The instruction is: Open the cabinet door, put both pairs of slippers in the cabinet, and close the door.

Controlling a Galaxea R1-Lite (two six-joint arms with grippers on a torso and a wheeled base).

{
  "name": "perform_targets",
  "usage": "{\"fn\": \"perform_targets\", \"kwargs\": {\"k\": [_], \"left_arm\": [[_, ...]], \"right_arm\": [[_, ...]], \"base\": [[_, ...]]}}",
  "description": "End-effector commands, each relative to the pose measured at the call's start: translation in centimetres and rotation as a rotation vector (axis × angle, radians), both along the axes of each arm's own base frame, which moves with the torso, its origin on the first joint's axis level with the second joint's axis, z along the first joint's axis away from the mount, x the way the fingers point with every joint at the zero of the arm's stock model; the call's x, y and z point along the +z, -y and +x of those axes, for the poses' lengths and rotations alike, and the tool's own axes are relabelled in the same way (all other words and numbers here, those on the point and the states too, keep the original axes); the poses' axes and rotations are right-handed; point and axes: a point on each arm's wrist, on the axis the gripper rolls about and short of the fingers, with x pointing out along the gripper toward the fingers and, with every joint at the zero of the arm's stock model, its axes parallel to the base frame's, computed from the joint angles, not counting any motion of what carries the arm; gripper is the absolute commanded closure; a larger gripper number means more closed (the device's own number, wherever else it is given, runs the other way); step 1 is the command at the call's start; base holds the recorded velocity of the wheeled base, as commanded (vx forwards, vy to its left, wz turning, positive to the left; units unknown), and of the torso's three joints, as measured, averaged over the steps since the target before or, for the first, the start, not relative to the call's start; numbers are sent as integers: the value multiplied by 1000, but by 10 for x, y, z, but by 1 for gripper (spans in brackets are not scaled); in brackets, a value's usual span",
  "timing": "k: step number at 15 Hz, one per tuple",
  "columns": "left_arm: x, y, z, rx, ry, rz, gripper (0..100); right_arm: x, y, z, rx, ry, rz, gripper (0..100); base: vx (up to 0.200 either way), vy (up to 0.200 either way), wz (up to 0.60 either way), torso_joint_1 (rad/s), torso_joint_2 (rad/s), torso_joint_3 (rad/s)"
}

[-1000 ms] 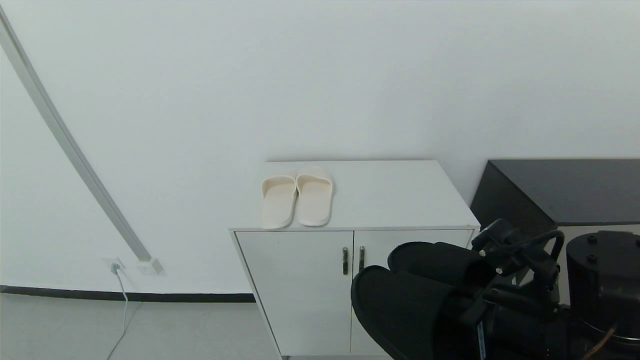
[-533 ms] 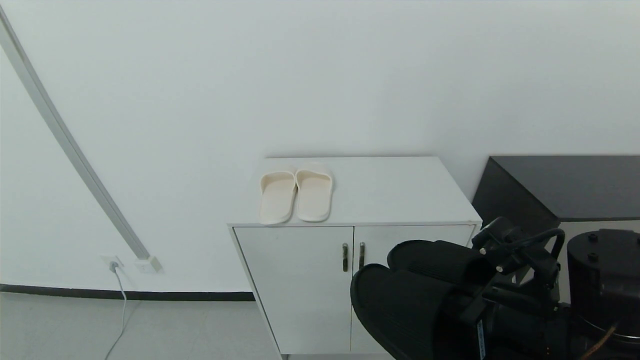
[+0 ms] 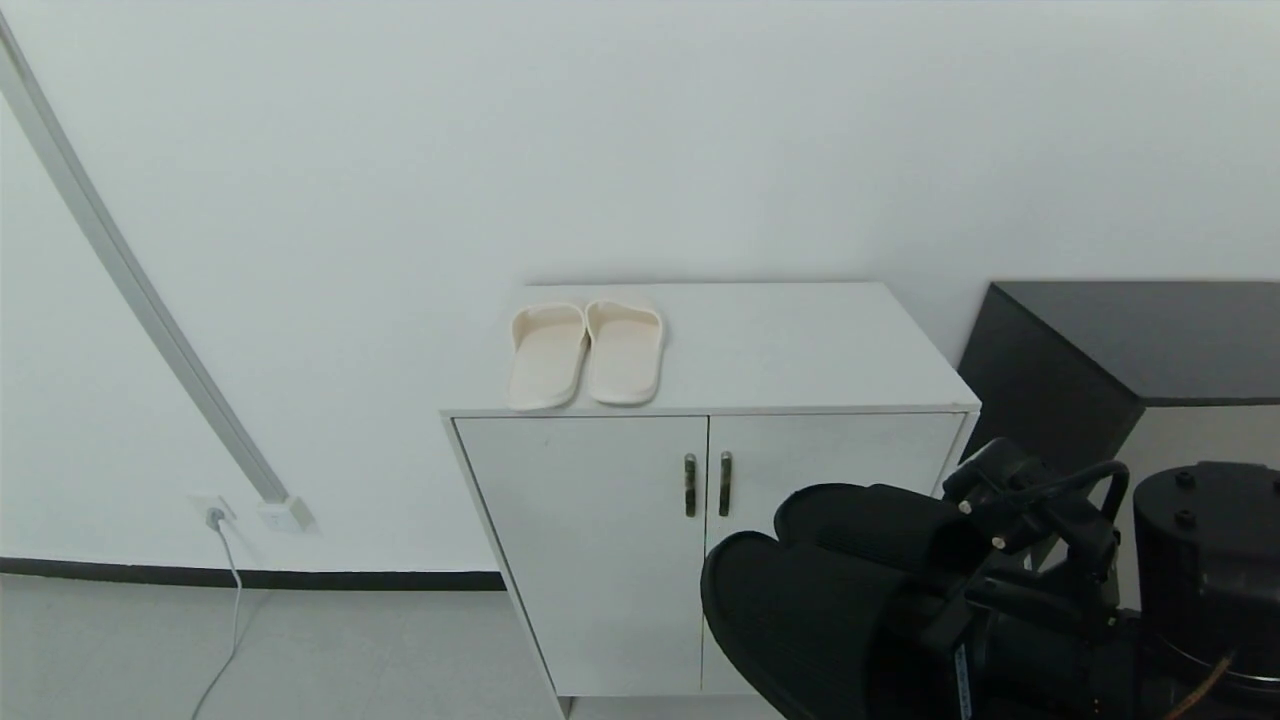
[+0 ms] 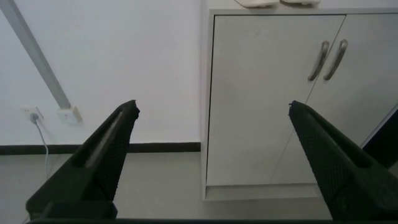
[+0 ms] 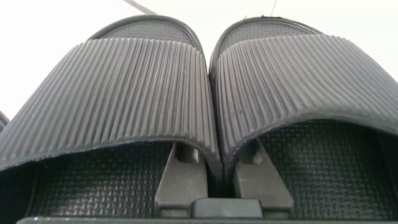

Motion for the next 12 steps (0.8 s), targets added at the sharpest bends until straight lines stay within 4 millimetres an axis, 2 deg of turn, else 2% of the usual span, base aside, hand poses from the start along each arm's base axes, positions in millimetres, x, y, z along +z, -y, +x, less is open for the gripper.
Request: {"fn": "perform_targets", "kwargs": {"k": [1, 12], "left_arm": [[0, 0, 0, 1, -1, 1, 0], [0, 0, 0, -3, -1, 2, 0]], "right_arm": [[-1, -1, 0, 0, -2, -3, 100], [-3, 0, -1, 12, 10, -26, 100]], "base": [[0, 0, 0, -232, 544, 310], [0, 0, 0, -209, 528, 317]]}}
